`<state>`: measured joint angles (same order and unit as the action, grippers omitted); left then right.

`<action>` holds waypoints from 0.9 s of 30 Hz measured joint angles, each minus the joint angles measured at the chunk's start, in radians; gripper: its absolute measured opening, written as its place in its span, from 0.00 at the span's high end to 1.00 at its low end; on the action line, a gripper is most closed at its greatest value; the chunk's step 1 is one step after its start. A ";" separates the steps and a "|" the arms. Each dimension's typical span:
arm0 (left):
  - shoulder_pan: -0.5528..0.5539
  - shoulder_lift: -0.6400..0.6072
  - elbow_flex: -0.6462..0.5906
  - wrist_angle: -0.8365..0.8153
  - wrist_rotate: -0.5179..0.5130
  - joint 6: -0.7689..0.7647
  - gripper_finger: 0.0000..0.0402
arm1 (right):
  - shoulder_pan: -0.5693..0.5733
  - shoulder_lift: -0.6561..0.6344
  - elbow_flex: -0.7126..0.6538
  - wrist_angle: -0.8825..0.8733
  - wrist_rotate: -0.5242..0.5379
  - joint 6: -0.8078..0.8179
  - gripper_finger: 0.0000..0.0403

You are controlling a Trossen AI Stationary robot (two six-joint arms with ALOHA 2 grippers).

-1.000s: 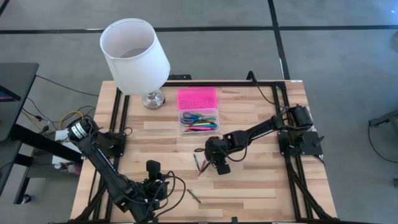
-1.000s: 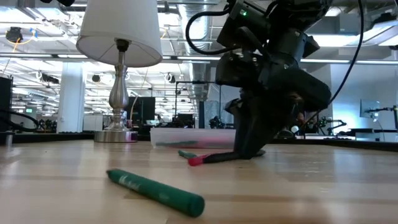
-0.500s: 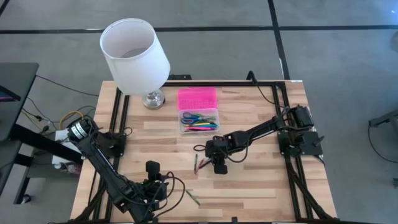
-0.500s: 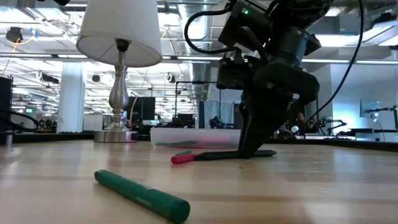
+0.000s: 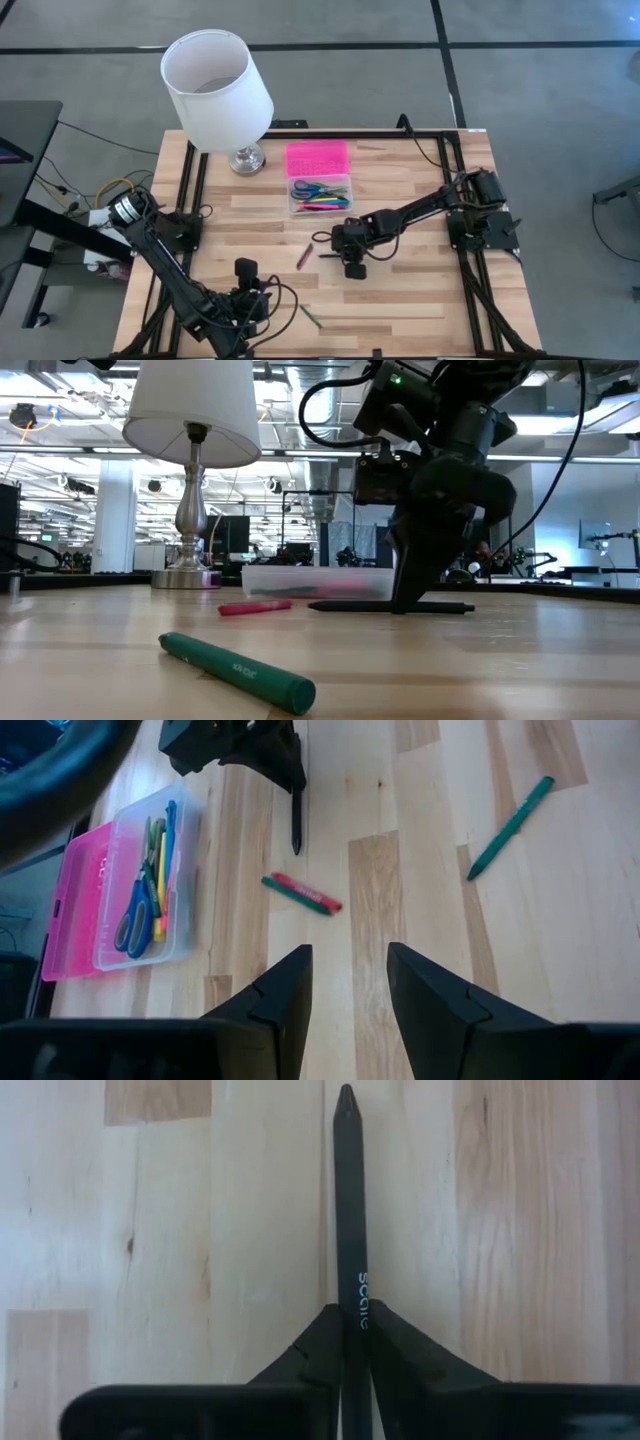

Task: Pick & place school supplies into a supply box
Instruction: Put the black pen into the pink supply box

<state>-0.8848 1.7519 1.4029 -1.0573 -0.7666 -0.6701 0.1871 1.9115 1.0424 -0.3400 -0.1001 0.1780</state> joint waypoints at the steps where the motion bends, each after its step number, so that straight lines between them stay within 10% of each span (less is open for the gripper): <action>1: 0.000 0.000 0.000 0.000 0.000 0.000 0.68 | 0.000 -0.006 -0.001 -0.004 -0.001 0.000 0.92; 27: -0.001 0.001 0.000 -0.003 0.000 -0.001 0.68 | 0.005 -0.065 -0.008 -0.077 0.045 -0.077 0.96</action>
<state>-0.8856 1.7527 1.4029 -1.0599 -0.7665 -0.6708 0.1925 1.8462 1.0348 -0.4168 -0.0551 0.1006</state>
